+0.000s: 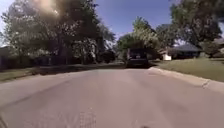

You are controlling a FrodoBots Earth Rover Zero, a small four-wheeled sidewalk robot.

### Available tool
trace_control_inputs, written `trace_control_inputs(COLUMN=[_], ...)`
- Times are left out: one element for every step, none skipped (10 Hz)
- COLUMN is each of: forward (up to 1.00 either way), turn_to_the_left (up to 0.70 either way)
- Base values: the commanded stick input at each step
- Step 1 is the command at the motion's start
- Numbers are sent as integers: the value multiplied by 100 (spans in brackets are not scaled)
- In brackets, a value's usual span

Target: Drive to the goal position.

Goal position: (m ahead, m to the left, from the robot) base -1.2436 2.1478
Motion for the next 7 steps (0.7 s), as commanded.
trace_control_inputs(forward=[70, 70, 70, 70, 70, 70, 70], turn_to_the_left=[0, 0, 0, 0, 0, 0, 0])
